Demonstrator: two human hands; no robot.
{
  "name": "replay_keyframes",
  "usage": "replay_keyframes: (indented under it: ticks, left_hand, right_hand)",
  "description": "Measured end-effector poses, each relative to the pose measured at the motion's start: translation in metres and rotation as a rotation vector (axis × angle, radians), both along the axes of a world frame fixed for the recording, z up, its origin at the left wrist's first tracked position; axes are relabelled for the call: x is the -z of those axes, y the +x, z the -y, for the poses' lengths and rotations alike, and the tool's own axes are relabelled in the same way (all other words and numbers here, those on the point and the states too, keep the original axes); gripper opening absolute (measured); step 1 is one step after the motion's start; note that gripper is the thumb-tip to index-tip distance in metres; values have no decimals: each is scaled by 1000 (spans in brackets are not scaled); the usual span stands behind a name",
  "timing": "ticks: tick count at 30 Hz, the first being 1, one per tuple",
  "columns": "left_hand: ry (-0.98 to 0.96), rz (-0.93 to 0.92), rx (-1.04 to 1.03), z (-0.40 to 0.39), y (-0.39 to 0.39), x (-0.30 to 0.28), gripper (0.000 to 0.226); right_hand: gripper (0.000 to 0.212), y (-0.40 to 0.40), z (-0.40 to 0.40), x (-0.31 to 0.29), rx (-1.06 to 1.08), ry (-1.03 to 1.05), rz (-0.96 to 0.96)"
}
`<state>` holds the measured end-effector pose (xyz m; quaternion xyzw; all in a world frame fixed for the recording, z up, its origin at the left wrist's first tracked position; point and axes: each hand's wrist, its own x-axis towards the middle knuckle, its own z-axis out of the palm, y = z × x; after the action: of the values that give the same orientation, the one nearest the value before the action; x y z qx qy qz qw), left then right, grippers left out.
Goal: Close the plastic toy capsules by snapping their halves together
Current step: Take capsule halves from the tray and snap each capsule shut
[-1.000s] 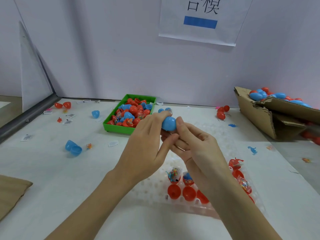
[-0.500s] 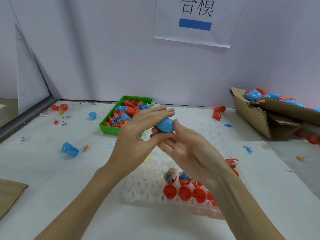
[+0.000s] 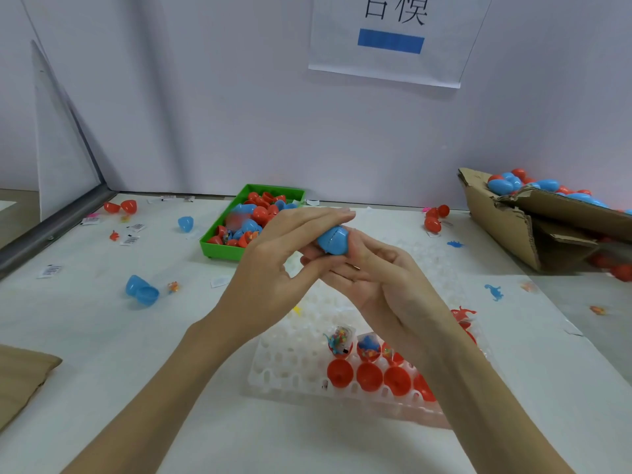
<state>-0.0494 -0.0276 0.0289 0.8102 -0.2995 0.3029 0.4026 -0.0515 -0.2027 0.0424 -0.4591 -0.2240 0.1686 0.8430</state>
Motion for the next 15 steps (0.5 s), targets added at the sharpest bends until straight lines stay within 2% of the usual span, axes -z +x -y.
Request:
replay_keyframes:
  ticks: [4,7,11,15]
  left_hand:
    - [-1,-100,7,-1,0,3,43]
    - [24,-42,-38,0,1,3,37]
    - [11,13,-54,2,2,1,39]
    - [9,-17,9,1,2,-2,46]
  right_hand:
    - [33,1,-2,3,34,-49,37]
    - [31,0,-4,5,91,-102,65]
    - [23,-1,-6,7,313,-227,199]
    - [24,0,-2,5,358,-226,175]
